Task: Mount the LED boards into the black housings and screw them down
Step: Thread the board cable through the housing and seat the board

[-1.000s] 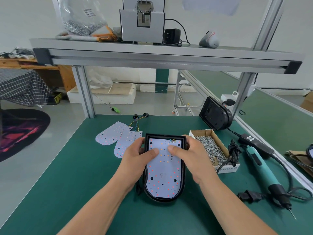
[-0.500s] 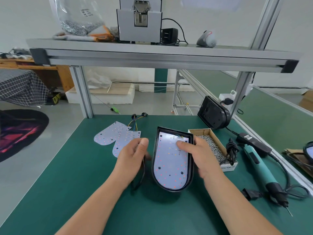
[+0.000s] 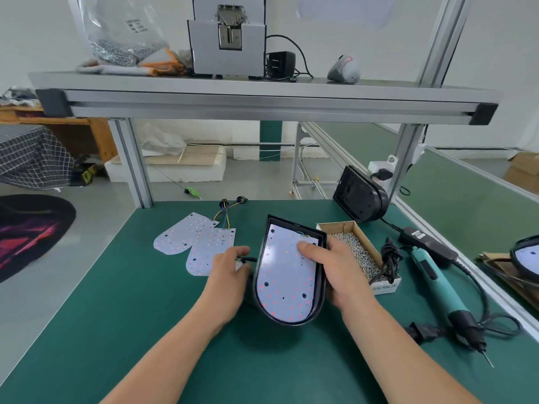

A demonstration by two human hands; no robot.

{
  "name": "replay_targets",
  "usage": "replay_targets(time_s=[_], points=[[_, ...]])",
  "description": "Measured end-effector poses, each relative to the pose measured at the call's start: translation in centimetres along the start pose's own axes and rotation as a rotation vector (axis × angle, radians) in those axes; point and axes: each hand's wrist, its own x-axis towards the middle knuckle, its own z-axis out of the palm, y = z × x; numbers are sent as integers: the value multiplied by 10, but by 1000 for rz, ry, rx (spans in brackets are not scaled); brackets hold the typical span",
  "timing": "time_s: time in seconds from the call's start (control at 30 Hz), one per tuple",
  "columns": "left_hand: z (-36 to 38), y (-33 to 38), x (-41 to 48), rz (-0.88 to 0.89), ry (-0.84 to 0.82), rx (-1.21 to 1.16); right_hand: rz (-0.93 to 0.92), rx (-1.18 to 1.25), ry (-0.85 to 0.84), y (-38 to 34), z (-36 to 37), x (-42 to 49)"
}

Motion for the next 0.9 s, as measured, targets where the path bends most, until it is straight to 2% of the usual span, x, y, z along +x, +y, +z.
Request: replay_targets(time_s=[0.13,0.27,0.37,0.47,0.53,0.63,0.73,0.9], points=[[-2,8,-5,64,-105,-109,-9,-291,-34,8,8,-2],[-1,10,-9,1,-153,-123,59,-361,-58,3,1,-2],[0,15,-12,-22,-137,-142,69,-426,-76,-1,-3,-4],[0,9,-9,-29,-52,-158,66,-602,-100,-2,-2,-6],[-3,4,-7,-6,-3,-126,70,-718,-122,-5,0,-8],[-4,0,-6,18,-82,17,87,-900,-133,-10,0,-9],[-3,4,-2,-7,-158,99,51,-1135,-135,-14,2,-12],[-3,4,3,-16,-176,78,-160,-1412,-85,-26,2,-24]])
